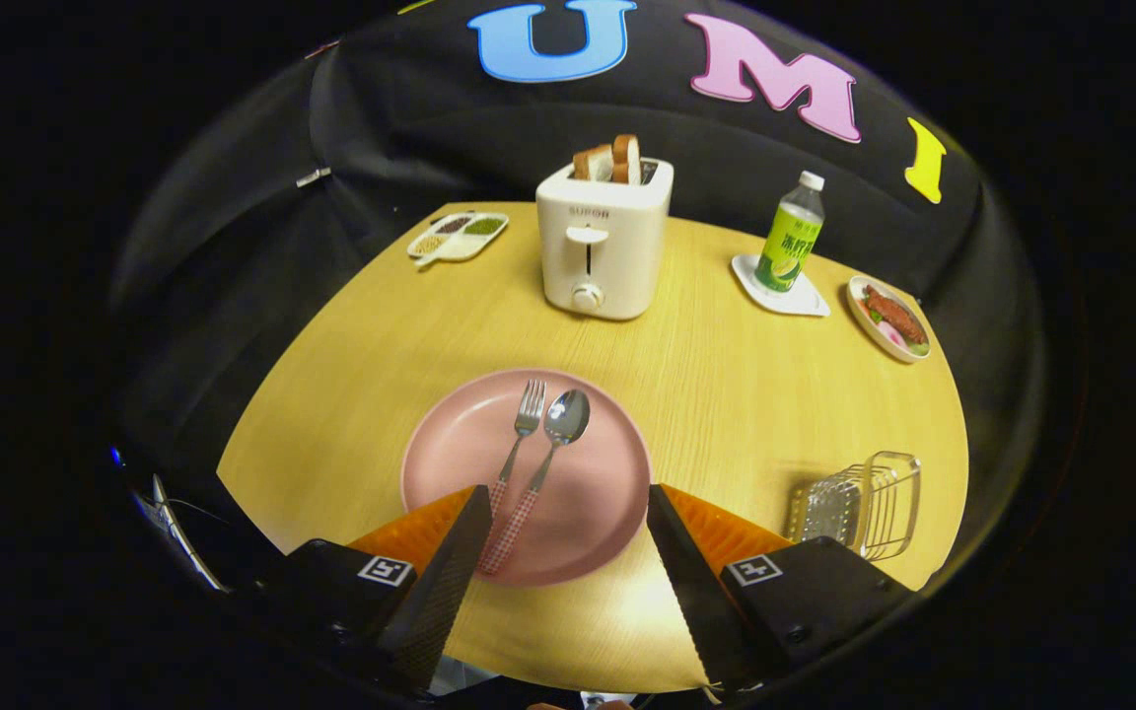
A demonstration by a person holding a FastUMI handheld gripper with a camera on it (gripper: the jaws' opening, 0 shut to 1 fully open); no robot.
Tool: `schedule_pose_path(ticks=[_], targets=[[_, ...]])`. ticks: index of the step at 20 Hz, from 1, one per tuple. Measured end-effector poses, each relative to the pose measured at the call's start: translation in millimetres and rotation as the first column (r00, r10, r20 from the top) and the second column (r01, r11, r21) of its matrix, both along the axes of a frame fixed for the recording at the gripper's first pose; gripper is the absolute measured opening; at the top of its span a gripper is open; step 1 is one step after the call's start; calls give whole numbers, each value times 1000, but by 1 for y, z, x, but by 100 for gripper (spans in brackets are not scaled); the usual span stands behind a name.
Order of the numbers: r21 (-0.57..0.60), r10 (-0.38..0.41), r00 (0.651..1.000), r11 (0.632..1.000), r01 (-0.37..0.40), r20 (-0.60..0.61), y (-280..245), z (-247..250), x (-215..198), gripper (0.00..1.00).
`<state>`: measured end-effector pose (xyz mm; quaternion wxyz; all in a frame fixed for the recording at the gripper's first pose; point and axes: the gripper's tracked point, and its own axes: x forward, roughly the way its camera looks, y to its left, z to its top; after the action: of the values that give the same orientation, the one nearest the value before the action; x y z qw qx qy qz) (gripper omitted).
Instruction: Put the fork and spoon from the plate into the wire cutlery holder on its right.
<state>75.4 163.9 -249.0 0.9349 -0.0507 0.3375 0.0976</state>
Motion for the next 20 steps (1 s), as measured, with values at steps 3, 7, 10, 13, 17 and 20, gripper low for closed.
schedule_pose_path(ticks=[3,7,10,13,17,20], targets=[[-30,1,998,1000,-3,-63,4,-28,6,99],[-27,-23,990,999,20,-139,8,-55,12,95],[-2,-7,987,1000,6,-159,17,-63,14,88],[8,19,980,1000,-17,-196,24,-69,10,76],[28,24,972,999,-18,-235,27,-73,5,52],[30,56,970,998,-50,-236,28,-75,9,42]])
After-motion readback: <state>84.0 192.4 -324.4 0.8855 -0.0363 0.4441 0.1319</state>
